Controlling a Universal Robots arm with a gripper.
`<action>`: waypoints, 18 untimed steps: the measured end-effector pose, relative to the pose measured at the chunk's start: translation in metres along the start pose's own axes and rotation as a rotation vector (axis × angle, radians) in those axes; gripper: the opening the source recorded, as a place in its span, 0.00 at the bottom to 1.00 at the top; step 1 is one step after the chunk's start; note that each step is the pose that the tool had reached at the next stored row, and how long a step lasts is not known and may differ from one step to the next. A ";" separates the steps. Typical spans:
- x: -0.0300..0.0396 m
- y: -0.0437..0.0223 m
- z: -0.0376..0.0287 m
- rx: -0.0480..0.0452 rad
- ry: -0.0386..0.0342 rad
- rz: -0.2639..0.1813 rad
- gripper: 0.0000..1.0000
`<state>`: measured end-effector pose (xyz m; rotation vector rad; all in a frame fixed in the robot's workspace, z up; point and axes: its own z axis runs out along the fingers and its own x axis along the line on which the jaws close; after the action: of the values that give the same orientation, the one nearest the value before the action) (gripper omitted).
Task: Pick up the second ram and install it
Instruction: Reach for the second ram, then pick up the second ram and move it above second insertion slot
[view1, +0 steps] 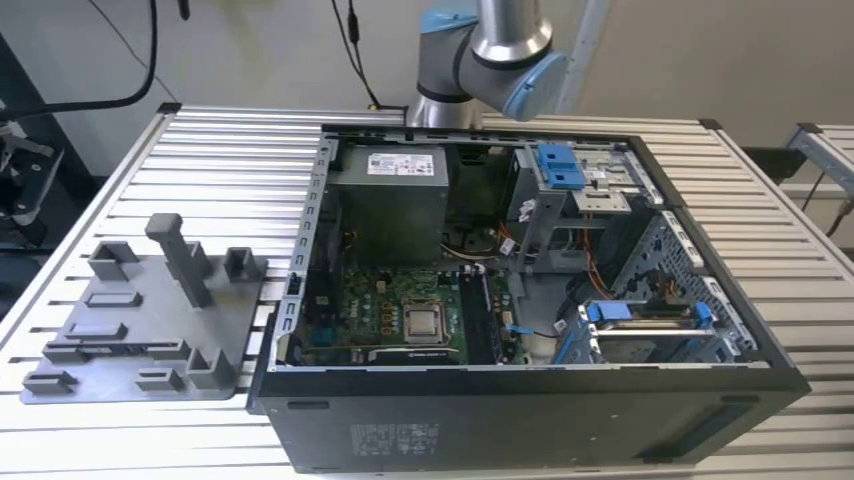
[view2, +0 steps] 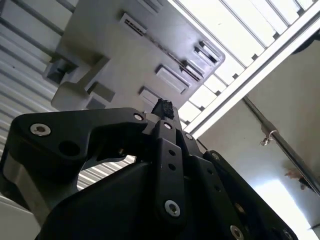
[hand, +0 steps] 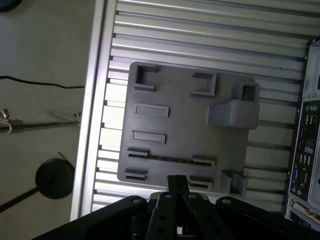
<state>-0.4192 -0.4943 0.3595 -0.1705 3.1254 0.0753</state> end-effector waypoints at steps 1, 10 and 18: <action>0.0000 0.0000 0.0000 0.0000 0.0000 0.000 0.11; -0.0001 -0.0005 0.0007 -0.0007 0.0021 -0.054 0.11; -0.0001 -0.0005 0.0011 -0.0017 0.0041 -0.190 0.11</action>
<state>-0.4191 -0.4947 0.3584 -0.4663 3.0948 0.0758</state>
